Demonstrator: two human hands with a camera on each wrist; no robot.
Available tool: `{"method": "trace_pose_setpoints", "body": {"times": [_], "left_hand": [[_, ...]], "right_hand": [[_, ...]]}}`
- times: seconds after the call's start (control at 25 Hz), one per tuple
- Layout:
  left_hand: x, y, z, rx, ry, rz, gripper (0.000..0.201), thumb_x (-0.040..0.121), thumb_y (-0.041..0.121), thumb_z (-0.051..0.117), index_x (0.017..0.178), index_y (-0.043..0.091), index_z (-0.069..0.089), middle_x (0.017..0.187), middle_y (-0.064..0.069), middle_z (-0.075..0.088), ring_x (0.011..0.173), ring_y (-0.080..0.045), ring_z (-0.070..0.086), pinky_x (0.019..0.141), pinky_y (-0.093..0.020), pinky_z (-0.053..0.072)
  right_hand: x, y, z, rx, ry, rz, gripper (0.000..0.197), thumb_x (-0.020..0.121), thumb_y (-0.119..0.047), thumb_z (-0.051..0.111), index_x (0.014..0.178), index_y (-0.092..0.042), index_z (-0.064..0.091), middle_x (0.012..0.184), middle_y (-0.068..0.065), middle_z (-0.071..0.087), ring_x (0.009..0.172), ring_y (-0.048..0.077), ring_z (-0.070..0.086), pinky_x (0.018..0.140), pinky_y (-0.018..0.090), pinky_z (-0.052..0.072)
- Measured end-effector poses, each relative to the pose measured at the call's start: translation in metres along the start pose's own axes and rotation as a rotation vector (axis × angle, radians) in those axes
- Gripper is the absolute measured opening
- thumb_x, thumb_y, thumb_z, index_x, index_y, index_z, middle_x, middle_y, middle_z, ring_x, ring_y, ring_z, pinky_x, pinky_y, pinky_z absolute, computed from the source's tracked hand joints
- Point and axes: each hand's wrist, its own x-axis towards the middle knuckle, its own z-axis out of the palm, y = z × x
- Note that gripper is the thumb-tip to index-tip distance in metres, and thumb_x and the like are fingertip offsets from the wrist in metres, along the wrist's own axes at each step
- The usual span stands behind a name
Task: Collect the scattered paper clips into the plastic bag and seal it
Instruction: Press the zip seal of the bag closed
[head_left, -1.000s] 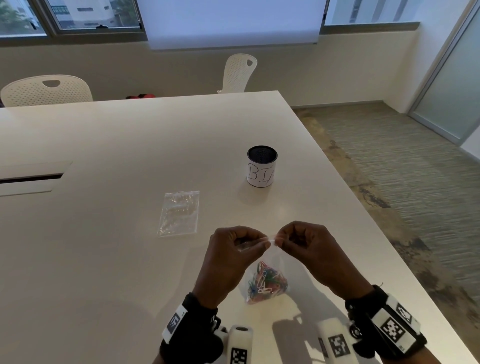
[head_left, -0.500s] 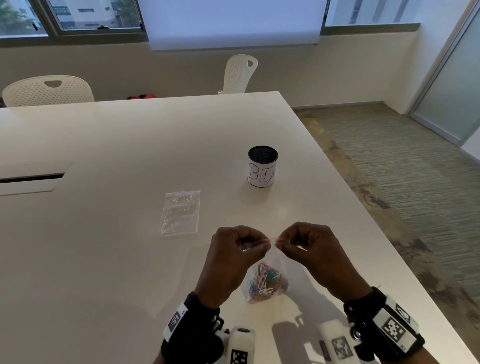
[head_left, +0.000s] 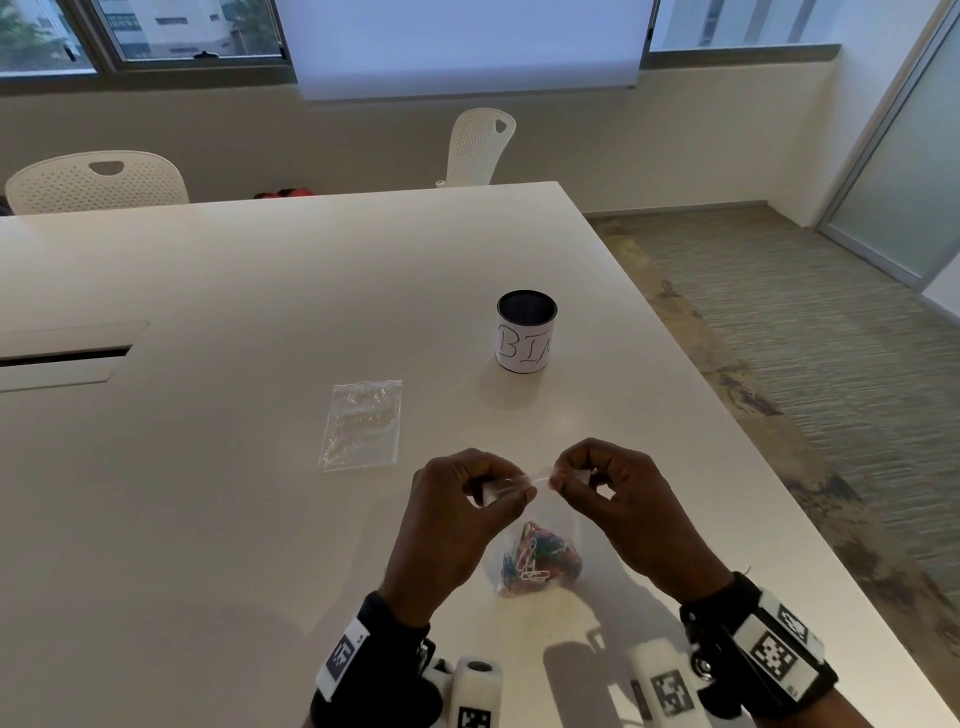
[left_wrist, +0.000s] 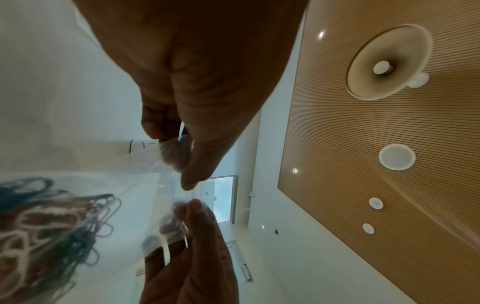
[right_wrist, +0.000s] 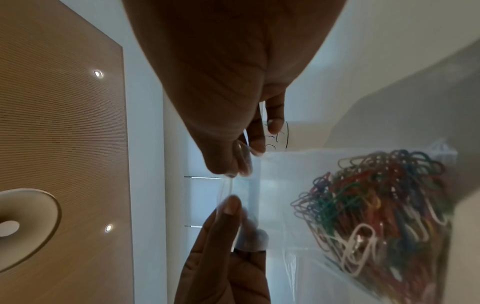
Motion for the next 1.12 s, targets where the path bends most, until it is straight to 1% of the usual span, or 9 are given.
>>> {"method": "trace_pose_setpoints", "body": {"times": [0.12,0.2,0.32,0.48,0.68,0.8,0.96,1.04,1.12], "left_hand": [[-0.002,-0.0011,-0.0024,0.019,-0.002,0.035,0.006,0.084,0.021,0.085,0.083,0.025,0.08,0.083,0.014,0.075,0.075,-0.004,0.065,0.07,-0.015,0.05],[-0.0016,-0.0012,-0.0022,0.024,-0.013,0.065,0.006,0.085,0.02,0.084,0.083,0.025,0.08,0.082,0.013,0.074,0.076,-0.007,0.065,0.07,-0.018,0.05],[-0.0008,-0.0019,-0.001,0.023,-0.004,0.085,0.005,0.084,0.02,0.084,0.084,0.024,0.081,0.082,0.013,0.075,0.075,-0.008,0.064,0.069,-0.016,0.05],[-0.0016,-0.0033,-0.0026,0.009,0.039,0.064,0.009,0.081,0.021,0.087,0.088,0.025,0.083,0.082,0.015,0.076,0.073,-0.004,0.066,0.068,-0.012,0.05],[-0.0013,-0.0039,-0.0064,0.002,0.026,0.039,0.01,0.08,0.019,0.088,0.087,0.025,0.085,0.082,0.017,0.077,0.072,-0.003,0.067,0.069,-0.012,0.05],[-0.002,-0.0039,-0.006,0.002,0.021,0.051,0.009,0.08,0.016,0.087,0.085,0.023,0.084,0.081,0.016,0.077,0.072,-0.004,0.066,0.069,-0.013,0.051],[-0.0032,-0.0026,-0.0016,-0.014,0.025,0.059,0.009,0.083,0.015,0.085,0.083,0.024,0.083,0.081,0.014,0.076,0.071,-0.007,0.065,0.068,-0.018,0.053],[-0.0027,-0.0029,0.0005,-0.013,0.04,0.057,0.01,0.083,0.016,0.085,0.083,0.025,0.083,0.081,0.014,0.077,0.071,-0.009,0.065,0.068,-0.018,0.053],[-0.0028,-0.0037,0.0003,0.01,0.056,0.073,0.01,0.082,0.017,0.085,0.085,0.026,0.083,0.082,0.016,0.077,0.072,-0.009,0.066,0.067,-0.016,0.051]], "right_hand": [[-0.0009,-0.0024,0.0,-0.007,-0.017,-0.014,0.01,0.095,-0.018,0.071,0.085,-0.021,0.068,0.084,-0.005,0.071,0.078,0.014,0.064,0.068,0.014,0.05],[-0.001,-0.0054,0.0008,0.003,-0.059,-0.03,0.006,0.095,-0.017,0.072,0.091,-0.022,0.07,0.088,-0.008,0.073,0.081,0.01,0.066,0.072,0.011,0.05],[-0.0005,-0.0059,0.0023,0.001,-0.06,-0.035,0.009,0.095,-0.018,0.071,0.088,-0.022,0.071,0.084,-0.011,0.072,0.078,0.004,0.064,0.072,0.009,0.047],[-0.0011,-0.0043,0.003,-0.014,-0.01,-0.042,0.007,0.093,-0.023,0.074,0.087,-0.026,0.074,0.083,-0.011,0.074,0.077,0.008,0.066,0.072,0.011,0.049],[-0.0022,-0.0058,0.001,0.003,-0.028,-0.032,0.002,0.09,-0.028,0.076,0.092,-0.027,0.078,0.089,-0.015,0.078,0.087,0.011,0.072,0.08,0.02,0.058],[-0.0022,-0.006,0.0008,0.049,-0.003,-0.01,0.001,0.09,-0.024,0.078,0.089,-0.024,0.079,0.087,-0.009,0.079,0.085,0.014,0.073,0.081,0.026,0.06],[-0.0027,-0.005,0.0043,0.1,0.019,0.021,0.008,0.089,-0.015,0.079,0.083,-0.02,0.077,0.082,0.0,0.078,0.081,0.02,0.073,0.082,0.035,0.061],[-0.0028,-0.0058,0.004,0.128,0.006,0.026,0.009,0.09,-0.012,0.077,0.083,-0.017,0.074,0.082,0.002,0.077,0.082,0.022,0.072,0.081,0.033,0.06],[-0.0027,-0.0087,0.0032,0.111,-0.043,0.009,0.005,0.092,-0.017,0.076,0.088,-0.019,0.073,0.088,0.0,0.076,0.086,0.019,0.071,0.081,0.028,0.057]]}}
